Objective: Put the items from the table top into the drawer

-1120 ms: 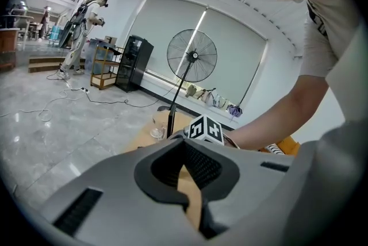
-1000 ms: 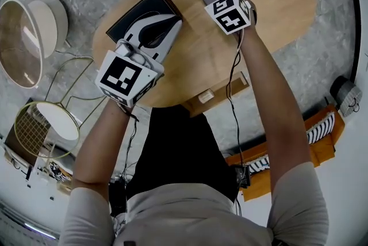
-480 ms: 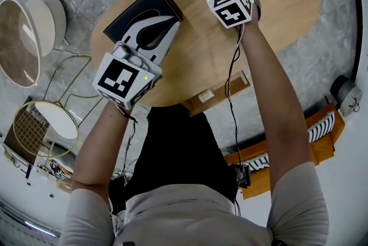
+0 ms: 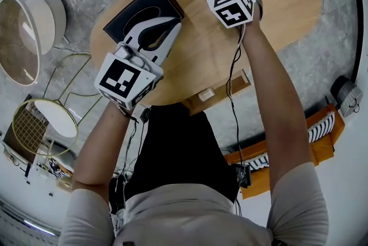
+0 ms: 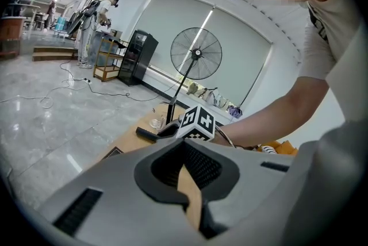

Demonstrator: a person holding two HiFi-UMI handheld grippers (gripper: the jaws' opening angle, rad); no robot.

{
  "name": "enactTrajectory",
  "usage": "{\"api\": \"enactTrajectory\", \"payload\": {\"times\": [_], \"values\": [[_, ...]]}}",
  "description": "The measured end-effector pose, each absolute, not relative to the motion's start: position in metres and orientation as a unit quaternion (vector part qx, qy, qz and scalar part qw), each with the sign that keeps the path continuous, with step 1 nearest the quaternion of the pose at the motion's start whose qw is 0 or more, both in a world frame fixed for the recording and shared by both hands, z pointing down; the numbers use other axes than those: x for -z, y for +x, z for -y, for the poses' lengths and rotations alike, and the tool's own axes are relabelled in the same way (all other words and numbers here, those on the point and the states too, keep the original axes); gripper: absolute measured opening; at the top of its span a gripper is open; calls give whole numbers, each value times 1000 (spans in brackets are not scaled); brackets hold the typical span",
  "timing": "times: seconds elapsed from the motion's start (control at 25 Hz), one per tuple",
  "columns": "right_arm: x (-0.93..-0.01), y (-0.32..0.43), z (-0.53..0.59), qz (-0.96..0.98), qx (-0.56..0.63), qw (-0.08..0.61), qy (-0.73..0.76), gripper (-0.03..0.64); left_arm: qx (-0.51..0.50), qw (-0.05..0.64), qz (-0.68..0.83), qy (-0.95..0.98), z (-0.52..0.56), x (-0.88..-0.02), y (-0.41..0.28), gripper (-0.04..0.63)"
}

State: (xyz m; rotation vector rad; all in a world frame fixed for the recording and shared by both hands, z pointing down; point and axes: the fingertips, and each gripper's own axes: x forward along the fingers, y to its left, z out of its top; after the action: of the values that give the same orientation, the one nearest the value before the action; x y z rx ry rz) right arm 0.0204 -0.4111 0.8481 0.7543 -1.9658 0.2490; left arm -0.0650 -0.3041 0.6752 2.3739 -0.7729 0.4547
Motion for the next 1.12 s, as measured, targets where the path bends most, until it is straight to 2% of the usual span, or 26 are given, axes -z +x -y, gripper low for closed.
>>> {"api": "enactTrajectory", "payload": {"times": [1.12], "values": [[-778,58,337,809,-142,456,343,80,-163,273,289,903,260,-625,-35,9]]}}
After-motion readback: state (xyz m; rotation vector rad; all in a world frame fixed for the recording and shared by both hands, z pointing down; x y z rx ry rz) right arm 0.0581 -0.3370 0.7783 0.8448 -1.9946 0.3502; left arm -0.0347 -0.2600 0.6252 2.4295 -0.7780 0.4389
